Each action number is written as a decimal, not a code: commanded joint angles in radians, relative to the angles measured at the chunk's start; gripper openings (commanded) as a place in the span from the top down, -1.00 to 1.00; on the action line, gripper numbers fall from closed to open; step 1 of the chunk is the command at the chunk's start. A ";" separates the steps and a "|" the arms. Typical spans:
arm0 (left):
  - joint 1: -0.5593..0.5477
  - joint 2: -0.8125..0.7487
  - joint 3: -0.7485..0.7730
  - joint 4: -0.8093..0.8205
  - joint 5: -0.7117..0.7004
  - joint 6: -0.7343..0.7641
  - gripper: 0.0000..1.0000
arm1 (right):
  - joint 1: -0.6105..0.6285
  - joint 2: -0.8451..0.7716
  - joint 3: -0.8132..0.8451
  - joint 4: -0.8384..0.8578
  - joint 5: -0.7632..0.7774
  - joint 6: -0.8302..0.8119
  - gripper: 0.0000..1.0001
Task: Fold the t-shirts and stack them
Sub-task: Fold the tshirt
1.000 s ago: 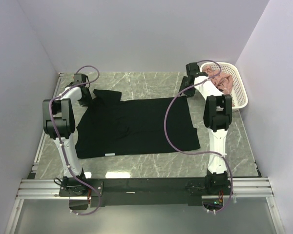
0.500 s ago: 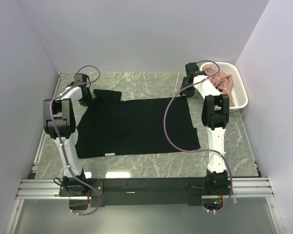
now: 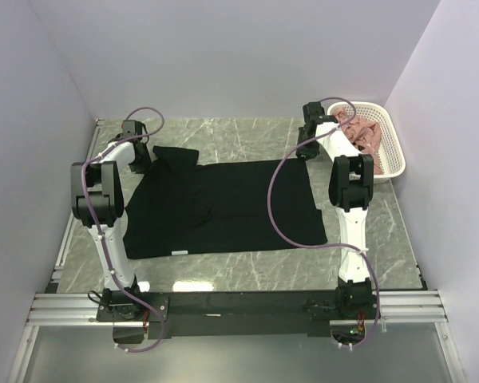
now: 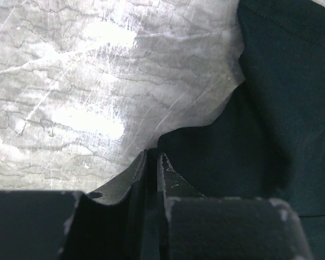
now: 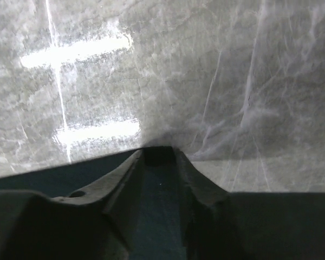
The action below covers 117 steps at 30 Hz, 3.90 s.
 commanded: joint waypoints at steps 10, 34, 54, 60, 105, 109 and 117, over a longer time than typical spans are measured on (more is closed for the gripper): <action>-0.017 0.069 -0.028 -0.052 0.031 0.015 0.72 | -0.008 0.056 0.064 -0.051 -0.037 -0.090 0.56; -0.010 -0.106 -0.083 0.016 0.046 0.018 0.99 | -0.019 -0.249 -0.170 0.101 -0.075 -0.055 1.00; 0.021 -0.313 -0.192 0.011 0.069 0.027 0.99 | -0.060 -0.480 -0.435 0.155 -0.113 -0.023 1.00; 0.053 -0.388 -0.246 0.017 0.082 0.018 0.99 | -0.074 -0.547 -0.523 0.172 -0.127 -0.013 1.00; 0.058 -0.594 -0.583 -0.013 -0.015 -0.102 0.99 | -0.134 -0.734 -1.045 0.350 -0.127 0.109 1.00; 0.058 -0.562 -0.600 -0.013 -0.015 -0.119 0.99 | -0.135 -0.711 -1.058 0.363 -0.123 0.115 1.00; 0.058 -0.549 -0.613 -0.027 -0.012 -0.148 0.99 | -0.134 -0.704 -1.055 0.376 -0.130 0.115 0.99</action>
